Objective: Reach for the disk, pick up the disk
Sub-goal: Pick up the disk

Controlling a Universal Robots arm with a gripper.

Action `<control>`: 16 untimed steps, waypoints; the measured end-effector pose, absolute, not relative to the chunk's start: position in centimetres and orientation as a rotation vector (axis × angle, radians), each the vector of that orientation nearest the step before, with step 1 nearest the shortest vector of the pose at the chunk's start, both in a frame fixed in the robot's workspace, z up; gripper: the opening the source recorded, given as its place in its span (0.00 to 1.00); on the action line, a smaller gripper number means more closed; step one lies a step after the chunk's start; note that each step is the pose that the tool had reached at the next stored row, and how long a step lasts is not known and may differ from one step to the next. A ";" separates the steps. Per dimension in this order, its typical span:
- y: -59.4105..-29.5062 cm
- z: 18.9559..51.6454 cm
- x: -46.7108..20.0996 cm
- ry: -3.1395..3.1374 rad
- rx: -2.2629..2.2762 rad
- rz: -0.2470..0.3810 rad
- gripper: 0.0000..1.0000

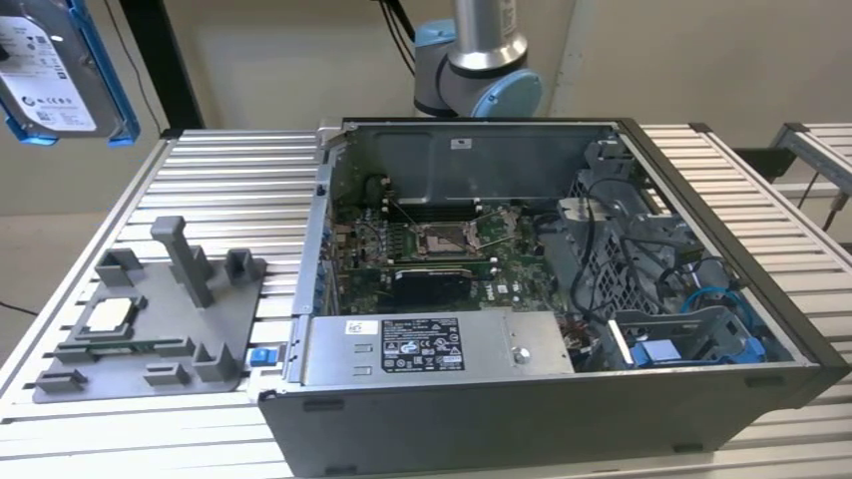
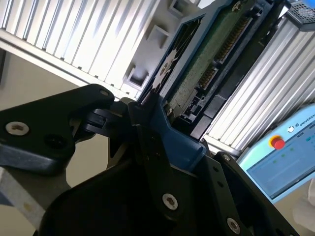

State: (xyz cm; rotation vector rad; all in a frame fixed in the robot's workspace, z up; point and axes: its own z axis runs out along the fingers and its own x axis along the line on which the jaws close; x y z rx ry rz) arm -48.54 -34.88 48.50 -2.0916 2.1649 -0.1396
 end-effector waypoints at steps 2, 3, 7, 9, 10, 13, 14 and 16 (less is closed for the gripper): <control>-34.9 48.5 -48.5 2.165 -2.092 -0.140 0.00; -34.9 48.5 -48.5 2.165 -2.092 -0.140 0.00; -34.9 48.5 -48.5 2.165 -2.092 -0.140 0.00; -34.9 48.5 -48.5 2.165 -2.092 -0.140 0.00; -34.9 48.5 -48.4 2.165 -2.092 -0.140 0.00; -34.9 48.5 -48.0 2.165 -2.092 -0.140 0.00; -34.9 48.5 -47.8 2.165 -2.092 -0.139 0.00; -34.9 48.5 -47.5 2.165 -2.091 -0.140 0.00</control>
